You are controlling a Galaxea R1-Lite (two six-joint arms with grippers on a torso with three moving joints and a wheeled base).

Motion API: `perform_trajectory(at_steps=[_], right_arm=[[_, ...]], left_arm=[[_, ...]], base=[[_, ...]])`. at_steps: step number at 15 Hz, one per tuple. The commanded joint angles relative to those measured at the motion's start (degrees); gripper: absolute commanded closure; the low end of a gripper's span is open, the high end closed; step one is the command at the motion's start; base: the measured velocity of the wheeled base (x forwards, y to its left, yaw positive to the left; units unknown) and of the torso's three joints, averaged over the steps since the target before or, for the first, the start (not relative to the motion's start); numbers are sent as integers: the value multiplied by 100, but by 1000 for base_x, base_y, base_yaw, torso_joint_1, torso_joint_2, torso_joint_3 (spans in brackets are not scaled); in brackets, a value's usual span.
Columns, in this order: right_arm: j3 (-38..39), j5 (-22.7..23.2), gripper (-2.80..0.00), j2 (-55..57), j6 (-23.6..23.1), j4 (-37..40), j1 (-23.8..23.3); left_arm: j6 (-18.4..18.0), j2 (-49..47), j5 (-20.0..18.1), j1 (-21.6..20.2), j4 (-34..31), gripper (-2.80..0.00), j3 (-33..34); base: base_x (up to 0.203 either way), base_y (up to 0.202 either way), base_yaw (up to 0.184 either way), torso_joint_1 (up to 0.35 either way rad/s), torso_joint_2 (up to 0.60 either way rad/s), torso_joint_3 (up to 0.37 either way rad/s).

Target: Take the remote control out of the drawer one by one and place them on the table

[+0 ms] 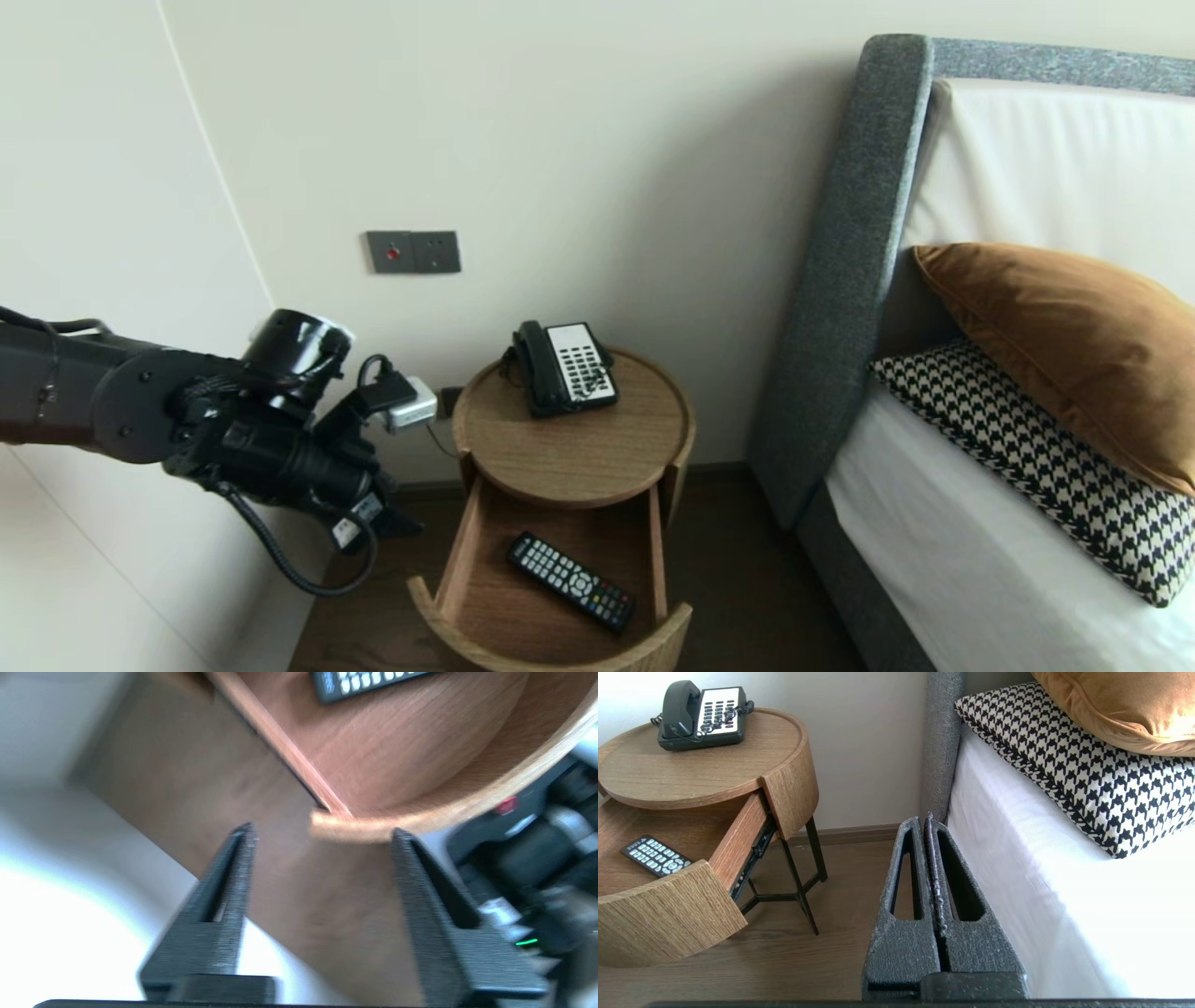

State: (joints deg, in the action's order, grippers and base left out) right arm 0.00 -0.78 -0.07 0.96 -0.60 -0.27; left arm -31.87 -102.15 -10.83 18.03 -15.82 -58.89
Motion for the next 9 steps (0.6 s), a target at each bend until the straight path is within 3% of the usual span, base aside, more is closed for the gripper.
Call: perform_trajectory(at_steps=[1, 7, 9], right_arm=[[26, 8, 0, -45, 0, -2, 0], [26, -1, 0, -45, 0, -2, 0], [26, -1, 0, -45, 0, -2, 0]], left_arm=[[-189, -427, 40, 133, -13, -280, -250], [-1079, -1549, 283, 668, 55, -280, -1312], [-1864, -1794, 257, 707, 391, -280, -1309]], base=[[0, 0, 0, 0, 0, 0], [0, 0, 0, 0, 0, 0], [0, 0, 0, 0, 0, 0]])
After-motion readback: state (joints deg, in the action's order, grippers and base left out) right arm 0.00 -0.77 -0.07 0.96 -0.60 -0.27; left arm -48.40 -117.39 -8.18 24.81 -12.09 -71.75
